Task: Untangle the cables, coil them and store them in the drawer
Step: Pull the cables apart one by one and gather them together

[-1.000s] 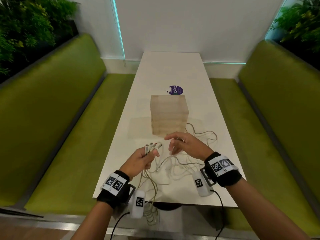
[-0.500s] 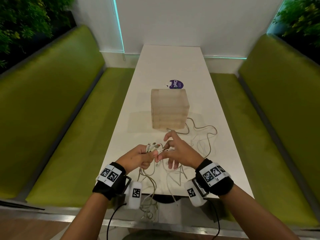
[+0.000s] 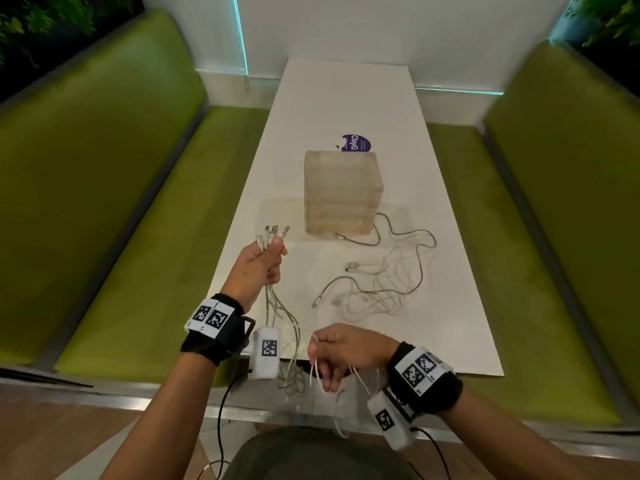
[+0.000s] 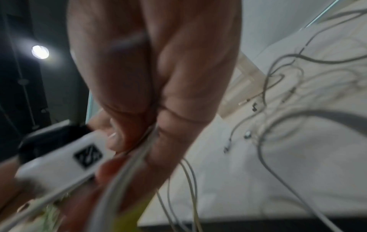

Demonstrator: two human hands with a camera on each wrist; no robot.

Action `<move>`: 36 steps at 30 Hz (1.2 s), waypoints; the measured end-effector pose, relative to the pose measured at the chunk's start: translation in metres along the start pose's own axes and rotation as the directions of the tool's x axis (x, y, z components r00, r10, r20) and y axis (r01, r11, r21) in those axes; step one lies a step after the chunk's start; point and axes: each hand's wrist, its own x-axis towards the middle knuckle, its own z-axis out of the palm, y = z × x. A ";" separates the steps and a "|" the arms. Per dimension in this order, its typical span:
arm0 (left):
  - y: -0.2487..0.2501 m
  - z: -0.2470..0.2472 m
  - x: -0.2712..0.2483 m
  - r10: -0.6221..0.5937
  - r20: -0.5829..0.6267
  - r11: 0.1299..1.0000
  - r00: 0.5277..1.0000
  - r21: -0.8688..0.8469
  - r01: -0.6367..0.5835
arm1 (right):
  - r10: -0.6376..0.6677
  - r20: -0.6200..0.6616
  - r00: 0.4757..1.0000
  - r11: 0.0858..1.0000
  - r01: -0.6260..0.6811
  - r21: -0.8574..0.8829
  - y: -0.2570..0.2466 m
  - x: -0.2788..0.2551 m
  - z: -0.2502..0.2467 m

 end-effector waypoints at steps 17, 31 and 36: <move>0.001 -0.001 0.004 -0.018 0.035 0.999 0.999 -0.049 0.020 | -0.136 -0.408 0.903 0.865 -0.093 -0.494 0.045 -0.002 -0.051; -0.013 0.006 -0.001 -0.056 0.097 0.989 0.994 -0.128 0.068 | -0.357 -0.575 0.736 0.369 -0.455 -0.811 0.019 0.072 -0.101; -0.019 0.010 -0.002 -0.034 0.043 0.993 0.999 -0.115 0.039 | -0.379 -0.493 0.783 0.208 -0.448 -0.870 0.033 0.086 -0.106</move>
